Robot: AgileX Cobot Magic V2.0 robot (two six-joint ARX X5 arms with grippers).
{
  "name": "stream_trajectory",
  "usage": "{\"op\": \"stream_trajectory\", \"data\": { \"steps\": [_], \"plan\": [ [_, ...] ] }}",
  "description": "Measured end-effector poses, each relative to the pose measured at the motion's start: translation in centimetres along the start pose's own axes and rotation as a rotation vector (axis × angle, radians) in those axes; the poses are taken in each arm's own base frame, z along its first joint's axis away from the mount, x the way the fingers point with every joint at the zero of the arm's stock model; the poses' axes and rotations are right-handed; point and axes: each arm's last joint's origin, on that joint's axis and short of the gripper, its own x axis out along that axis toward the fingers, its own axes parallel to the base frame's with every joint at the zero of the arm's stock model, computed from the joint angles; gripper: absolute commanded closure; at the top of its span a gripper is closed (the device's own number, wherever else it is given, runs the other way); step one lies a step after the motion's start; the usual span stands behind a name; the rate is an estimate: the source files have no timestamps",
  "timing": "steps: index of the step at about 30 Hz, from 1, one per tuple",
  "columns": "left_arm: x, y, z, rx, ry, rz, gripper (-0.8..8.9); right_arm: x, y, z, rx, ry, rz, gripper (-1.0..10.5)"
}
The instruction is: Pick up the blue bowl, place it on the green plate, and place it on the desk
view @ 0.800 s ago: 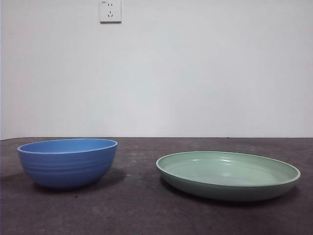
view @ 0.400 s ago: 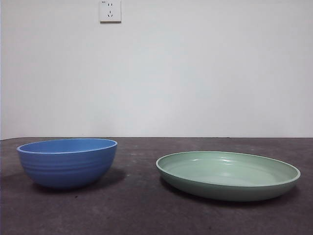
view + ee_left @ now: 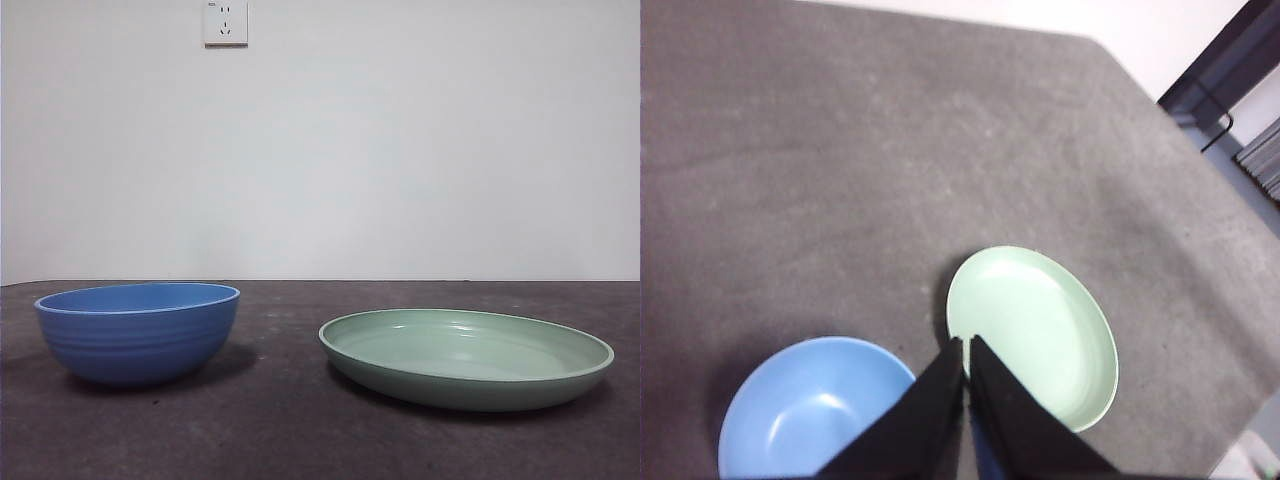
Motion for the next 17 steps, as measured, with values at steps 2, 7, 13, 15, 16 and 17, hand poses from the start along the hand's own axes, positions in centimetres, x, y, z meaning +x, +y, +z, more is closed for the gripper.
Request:
{"op": "stream_trajectory", "data": {
  "steps": [2, 7, 13, 15, 16, 17],
  "plan": [
    [0.22, 0.16, -0.08, -0.006, 0.015, 0.003, 6.64, -0.01, 0.01, -0.01, -0.012, 0.000, 0.000, 9.3],
    [0.33, 0.23, -0.10, -0.006, 0.021, 0.003, 5.03, -0.01, 0.01, -0.04, -0.023, 0.002, 0.000, 7.7],
    [0.33, 0.23, -0.10, -0.006, 0.021, 0.003, 1.79, -0.02, -0.08, -0.04, -0.030, -0.001, -0.029, 3.9],
    [0.33, 0.23, -0.09, 0.001, 0.020, 0.002, 1.58, -0.02, -0.08, -0.04, -0.030, -0.001, -0.030, 3.9],
    [0.33, 0.22, -0.09, 0.002, 0.020, 0.002, 1.58, -0.02, -0.08, -0.04, -0.031, -0.001, -0.030, 4.0],
    [0.33, 0.22, -0.09, 0.002, 0.020, 0.002, 1.58, -0.02, -0.08, -0.04, -0.032, -0.001, -0.030, 4.0]
  ]
}}
